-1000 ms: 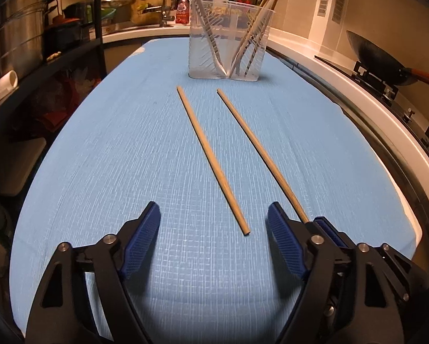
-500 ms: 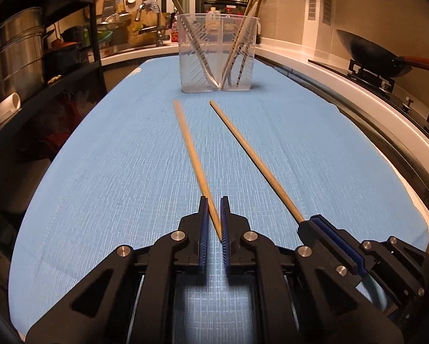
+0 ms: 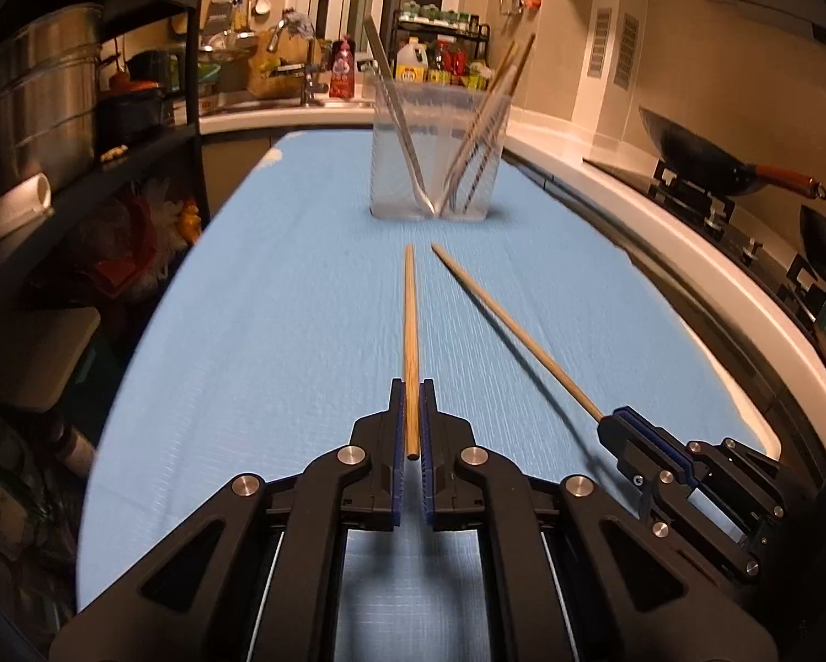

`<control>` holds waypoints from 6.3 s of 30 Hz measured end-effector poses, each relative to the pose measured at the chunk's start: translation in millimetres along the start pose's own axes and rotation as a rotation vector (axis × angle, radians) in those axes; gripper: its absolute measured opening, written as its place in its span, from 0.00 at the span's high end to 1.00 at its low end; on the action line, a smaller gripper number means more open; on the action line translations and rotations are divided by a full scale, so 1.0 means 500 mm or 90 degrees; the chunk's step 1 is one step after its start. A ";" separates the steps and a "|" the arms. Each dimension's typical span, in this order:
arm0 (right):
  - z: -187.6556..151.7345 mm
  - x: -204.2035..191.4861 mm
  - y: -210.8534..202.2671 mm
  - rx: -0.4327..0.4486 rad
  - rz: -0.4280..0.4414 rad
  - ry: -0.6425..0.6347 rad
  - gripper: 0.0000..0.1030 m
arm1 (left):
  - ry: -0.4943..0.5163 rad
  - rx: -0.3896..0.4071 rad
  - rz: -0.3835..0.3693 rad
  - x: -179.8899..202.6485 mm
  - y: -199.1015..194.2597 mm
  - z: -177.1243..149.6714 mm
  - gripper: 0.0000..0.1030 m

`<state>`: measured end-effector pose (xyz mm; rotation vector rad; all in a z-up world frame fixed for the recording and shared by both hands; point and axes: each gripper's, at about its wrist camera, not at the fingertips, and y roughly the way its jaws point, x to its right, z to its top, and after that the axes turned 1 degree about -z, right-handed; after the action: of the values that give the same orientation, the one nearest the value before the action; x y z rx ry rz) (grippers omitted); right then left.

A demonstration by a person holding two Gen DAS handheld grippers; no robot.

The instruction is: Organize utensils

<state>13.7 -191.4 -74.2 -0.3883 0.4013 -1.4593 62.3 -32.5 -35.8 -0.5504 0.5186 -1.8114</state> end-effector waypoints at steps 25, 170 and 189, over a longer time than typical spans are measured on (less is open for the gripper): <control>0.236 0.051 -0.089 0.084 -0.028 -0.028 0.96 | 0.030 0.067 -0.011 -0.034 -0.133 0.231 0.96; 0.218 0.084 0.059 0.005 -0.111 0.028 0.05 | 0.056 0.070 0.114 0.001 0.021 0.198 0.07; 0.221 0.087 0.055 0.007 -0.108 0.033 0.05 | 0.052 0.075 0.109 0.009 0.019 0.205 0.07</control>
<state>94.7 -231.6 7.9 -0.3843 0.4100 -1.6393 130.0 -47.7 40.4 -0.3426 0.4957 -1.6927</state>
